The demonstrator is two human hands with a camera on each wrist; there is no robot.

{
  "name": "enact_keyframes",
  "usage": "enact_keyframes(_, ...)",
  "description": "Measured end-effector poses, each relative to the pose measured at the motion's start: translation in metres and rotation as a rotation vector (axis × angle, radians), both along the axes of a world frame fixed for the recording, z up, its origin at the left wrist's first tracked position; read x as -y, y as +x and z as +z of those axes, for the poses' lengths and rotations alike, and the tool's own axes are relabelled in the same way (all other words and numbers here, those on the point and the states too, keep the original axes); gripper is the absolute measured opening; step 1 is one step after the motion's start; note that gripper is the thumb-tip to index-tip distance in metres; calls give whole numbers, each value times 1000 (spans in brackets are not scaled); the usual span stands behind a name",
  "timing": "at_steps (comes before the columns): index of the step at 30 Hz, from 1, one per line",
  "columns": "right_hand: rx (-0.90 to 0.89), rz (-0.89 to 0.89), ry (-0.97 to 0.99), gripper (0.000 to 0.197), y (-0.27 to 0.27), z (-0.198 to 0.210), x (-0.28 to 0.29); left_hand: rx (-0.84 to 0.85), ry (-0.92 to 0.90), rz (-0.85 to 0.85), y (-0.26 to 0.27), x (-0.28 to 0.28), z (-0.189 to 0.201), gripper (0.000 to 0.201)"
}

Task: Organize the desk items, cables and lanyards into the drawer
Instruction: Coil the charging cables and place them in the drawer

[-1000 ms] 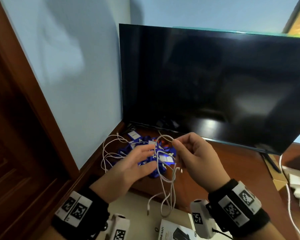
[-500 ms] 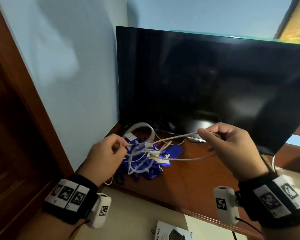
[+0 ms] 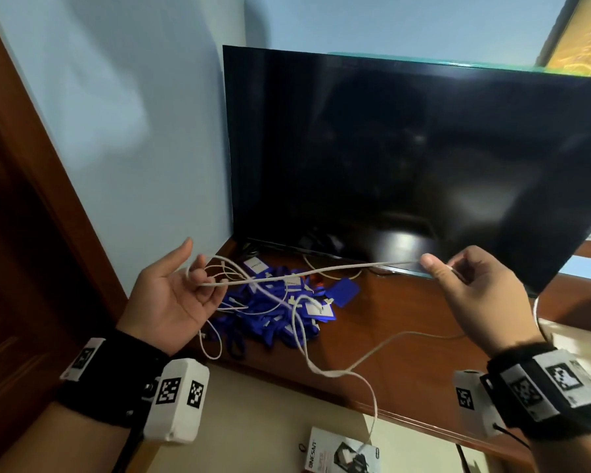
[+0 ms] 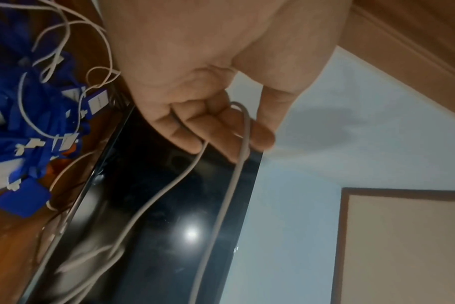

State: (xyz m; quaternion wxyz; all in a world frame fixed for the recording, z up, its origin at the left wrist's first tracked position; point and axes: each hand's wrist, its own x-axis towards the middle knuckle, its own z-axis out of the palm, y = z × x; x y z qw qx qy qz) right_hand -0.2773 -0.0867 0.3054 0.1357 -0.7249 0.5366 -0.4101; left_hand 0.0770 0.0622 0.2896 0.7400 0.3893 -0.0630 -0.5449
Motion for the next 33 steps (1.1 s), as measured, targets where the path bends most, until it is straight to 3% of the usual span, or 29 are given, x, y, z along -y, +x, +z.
enact_keyframes(3,-28,1,16,51,1,-4,1,-40,-153,91,3,5,-9,22)
enact_keyframes(6,-4,-39,3,54,-7,-8,5,-54,-267,135,10,4,-12,31)
enact_keyframes(9,-5,-69,-15,52,-16,-7,5,129,-239,126,5,1,-18,21)
enact_keyframes(12,23,-88,-31,49,-19,-4,4,468,-154,111,-7,2,-28,48)
enact_keyframes(15,43,-130,-51,47,-25,1,6,1178,135,131,-14,6,-39,66)
enact_keyframes(17,59,-168,-60,48,-33,6,9,1558,291,188,-14,7,-48,74)
enact_keyframes(22,27,-198,-99,50,-47,12,8,1984,712,257,-9,3,-63,79)
enact_keyframes(24,10,-204,-116,50,-47,13,5,2062,775,357,-5,2,-65,76)
enact_keyframes(28,37,-219,-156,49,-51,15,2,1984,850,412,18,6,-67,71)
enact_keyframes(30,62,-233,-189,49,-55,19,0,2032,732,343,29,5,-75,72)
enact_keyframes(33,118,-218,-251,48,-62,27,0,2120,422,16,38,-1,-93,58)
